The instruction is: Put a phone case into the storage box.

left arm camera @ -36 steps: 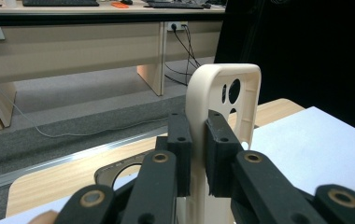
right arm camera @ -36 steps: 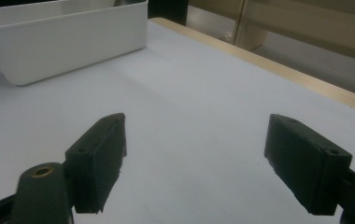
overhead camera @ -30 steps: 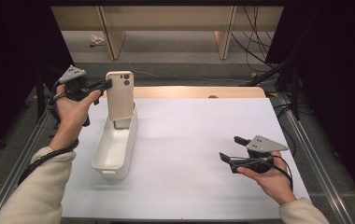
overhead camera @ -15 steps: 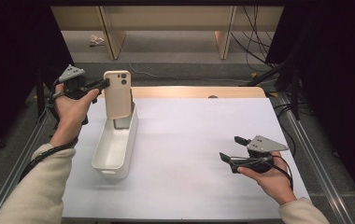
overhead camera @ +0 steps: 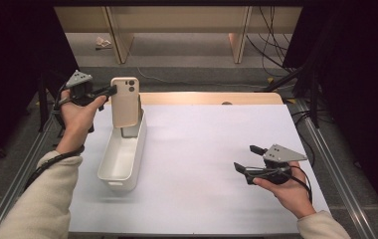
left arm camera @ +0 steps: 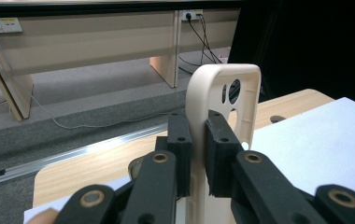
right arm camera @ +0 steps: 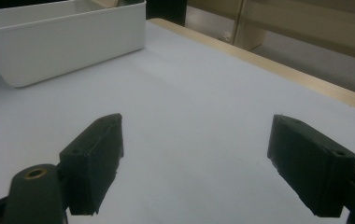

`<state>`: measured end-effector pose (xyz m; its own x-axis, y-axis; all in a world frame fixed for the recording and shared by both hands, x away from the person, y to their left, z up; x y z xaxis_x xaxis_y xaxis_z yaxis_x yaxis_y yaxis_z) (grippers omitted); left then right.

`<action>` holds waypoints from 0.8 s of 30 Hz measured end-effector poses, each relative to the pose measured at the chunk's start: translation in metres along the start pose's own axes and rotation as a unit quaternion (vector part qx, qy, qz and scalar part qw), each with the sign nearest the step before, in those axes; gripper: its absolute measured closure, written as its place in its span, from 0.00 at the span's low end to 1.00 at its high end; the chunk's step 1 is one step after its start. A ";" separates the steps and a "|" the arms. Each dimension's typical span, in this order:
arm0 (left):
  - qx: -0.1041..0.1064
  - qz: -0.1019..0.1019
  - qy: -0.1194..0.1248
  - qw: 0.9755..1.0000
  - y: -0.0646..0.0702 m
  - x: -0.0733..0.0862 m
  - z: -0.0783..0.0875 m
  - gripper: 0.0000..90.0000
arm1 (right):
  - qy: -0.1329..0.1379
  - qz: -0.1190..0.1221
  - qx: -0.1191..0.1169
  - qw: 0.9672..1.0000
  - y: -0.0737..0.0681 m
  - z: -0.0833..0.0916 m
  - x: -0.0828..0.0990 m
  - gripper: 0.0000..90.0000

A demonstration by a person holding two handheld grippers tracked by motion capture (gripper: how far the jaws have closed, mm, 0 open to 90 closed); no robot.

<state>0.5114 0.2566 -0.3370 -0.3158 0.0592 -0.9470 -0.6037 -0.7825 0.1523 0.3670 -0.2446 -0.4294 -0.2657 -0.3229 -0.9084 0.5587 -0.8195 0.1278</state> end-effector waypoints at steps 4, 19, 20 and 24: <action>-0.001 0.000 -0.002 1.000 -0.001 0.001 -0.002 0.91 | 0.000 0.000 0.000 1.000 0.000 0.000 0.000 0.22; -0.007 0.001 -0.018 1.000 -0.007 0.008 -0.009 0.91 | 0.000 -0.001 0.000 1.000 0.000 0.000 0.000 0.22; -0.007 0.002 -0.019 1.000 -0.008 0.009 -0.009 0.91 | 0.000 -0.002 -0.001 1.000 0.000 0.000 0.000 0.22; -0.008 0.003 -0.021 1.000 -0.010 0.011 -0.011 0.91 | -0.002 -0.001 -0.001 1.000 0.000 0.000 0.000 0.22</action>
<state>0.5219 0.2578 -0.3524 -0.3504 0.0803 -0.9332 -0.5895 -0.7931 0.1531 0.3671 -0.2448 -0.4298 -0.2696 -0.3222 -0.9075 0.5592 -0.8196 0.1249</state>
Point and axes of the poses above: each handheld gripper's, and its own axes: z roughly backward along the jaws, x roughly out of its underside, y roughly to its right, the point moved 2 cm from there along -z, roughly forward along the jaws, and after that the axes turned 12 degrees about x, right-handed, at the moved point
